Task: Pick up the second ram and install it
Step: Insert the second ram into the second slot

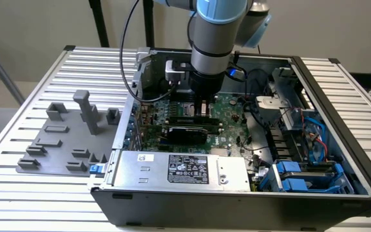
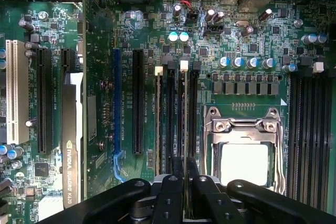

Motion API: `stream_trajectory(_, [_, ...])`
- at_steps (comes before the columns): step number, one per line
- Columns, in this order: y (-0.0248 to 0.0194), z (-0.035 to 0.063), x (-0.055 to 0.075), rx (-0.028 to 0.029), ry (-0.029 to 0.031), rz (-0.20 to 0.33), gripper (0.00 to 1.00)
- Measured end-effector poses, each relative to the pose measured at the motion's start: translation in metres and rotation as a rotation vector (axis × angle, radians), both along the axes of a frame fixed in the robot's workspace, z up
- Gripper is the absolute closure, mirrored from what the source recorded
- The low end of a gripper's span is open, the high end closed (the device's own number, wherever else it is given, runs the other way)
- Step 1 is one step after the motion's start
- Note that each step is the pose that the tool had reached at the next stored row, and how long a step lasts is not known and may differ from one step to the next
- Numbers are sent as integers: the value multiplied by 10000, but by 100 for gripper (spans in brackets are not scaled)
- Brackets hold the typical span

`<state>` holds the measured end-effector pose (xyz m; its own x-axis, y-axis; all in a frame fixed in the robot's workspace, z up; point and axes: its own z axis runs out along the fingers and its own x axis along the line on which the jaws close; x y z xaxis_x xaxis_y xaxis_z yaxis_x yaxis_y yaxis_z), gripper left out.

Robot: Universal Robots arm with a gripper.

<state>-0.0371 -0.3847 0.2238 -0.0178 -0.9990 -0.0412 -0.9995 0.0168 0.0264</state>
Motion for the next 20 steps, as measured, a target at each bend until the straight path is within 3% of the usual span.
stream_trajectory(6, [0,-3,0,1,2,-1,85])
stream_trajectory(7, [0,0,0,1,2,0,79])
stream_trajectory(8, [0,8,0,3,2,0,79])
stream_trajectory(18, [0,213,0,22,4,0,79])
stream_trajectory(20, [0,217,0,25,2,1,87])
